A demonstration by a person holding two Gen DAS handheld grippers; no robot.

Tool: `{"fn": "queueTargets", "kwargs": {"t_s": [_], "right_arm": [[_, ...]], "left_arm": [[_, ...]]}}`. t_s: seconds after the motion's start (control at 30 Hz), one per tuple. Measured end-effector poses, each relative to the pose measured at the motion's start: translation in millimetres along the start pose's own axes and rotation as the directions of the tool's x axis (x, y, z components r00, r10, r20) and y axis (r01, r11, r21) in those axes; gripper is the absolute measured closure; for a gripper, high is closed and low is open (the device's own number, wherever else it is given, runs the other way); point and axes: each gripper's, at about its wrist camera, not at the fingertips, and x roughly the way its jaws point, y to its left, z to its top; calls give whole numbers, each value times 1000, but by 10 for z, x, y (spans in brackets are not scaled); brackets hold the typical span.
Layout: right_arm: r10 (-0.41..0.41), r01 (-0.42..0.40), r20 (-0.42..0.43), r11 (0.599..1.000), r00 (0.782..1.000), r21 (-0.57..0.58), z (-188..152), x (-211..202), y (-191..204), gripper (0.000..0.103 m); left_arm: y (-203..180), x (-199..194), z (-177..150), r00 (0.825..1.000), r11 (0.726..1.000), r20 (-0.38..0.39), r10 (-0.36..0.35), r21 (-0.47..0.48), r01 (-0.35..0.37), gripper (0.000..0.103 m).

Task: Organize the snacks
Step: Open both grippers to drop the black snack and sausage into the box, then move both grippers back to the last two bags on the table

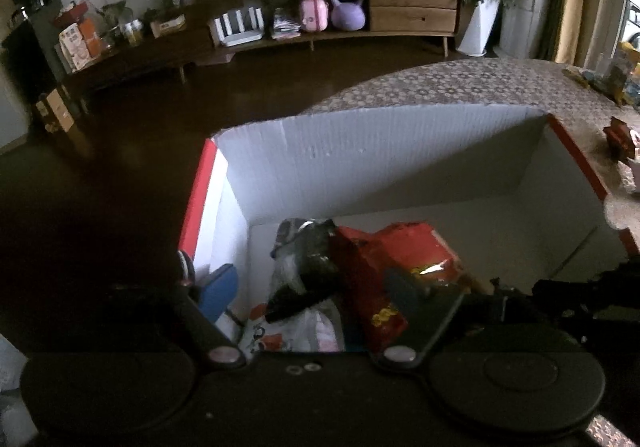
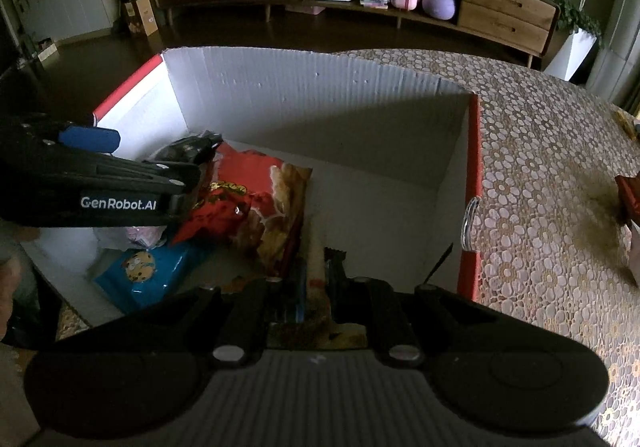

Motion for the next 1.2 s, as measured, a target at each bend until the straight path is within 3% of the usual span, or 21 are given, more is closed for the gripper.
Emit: {"fn": "queueTargets", "kwargs": {"t_s": [0.73, 1.2], "right_arm": [[47, -53, 94, 997, 995, 59, -171, -686, -108, 91], [51, -72, 207, 993, 977, 91, -461, -1392, -313, 91]], "left_arm": [[-167, -579, -113, 995, 999, 90, -47, 11, 46, 15], [-432, -1166, -207, 972, 991, 190, -135, 22, 134, 12]]}}
